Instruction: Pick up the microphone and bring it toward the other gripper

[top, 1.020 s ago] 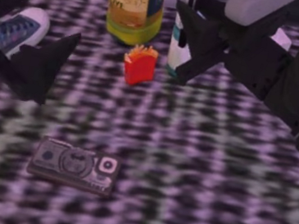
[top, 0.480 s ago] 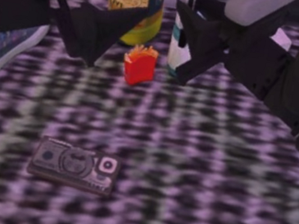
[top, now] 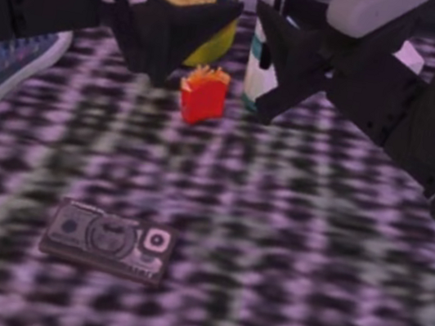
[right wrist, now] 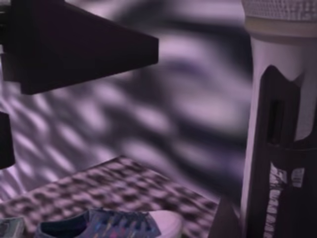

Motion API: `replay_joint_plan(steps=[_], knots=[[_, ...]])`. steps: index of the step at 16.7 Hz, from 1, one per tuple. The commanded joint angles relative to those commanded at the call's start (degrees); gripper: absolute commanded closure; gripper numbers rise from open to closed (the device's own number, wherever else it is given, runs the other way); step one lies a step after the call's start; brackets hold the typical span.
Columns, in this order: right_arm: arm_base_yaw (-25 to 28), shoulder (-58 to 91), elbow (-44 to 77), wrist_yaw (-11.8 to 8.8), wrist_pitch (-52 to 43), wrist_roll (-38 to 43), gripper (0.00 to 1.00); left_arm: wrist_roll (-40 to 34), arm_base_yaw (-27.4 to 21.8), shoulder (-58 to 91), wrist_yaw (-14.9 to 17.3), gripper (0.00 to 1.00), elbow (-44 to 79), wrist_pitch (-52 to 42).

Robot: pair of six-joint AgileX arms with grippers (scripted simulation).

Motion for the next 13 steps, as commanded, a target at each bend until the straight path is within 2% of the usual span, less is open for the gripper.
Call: replay_joint_plan(steps=[7, 12, 13], knots=[[0.00, 0.00, 0.00, 0.00, 0.00, 0.00, 1.00, -0.76, -9.26, 13.25, -9.01, 0.00, 10.07, 3.79], [0.00, 0.00, 0.00, 0.00, 0.00, 0.00, 1.00, -0.80, -9.92, 14.16, -9.67, 0.00, 10.76, 4.05], [0.00, 0.00, 0.00, 0.00, 0.00, 0.00, 1.00, -0.80, -9.92, 14.16, -9.67, 0.08, 10.76, 4.05]])
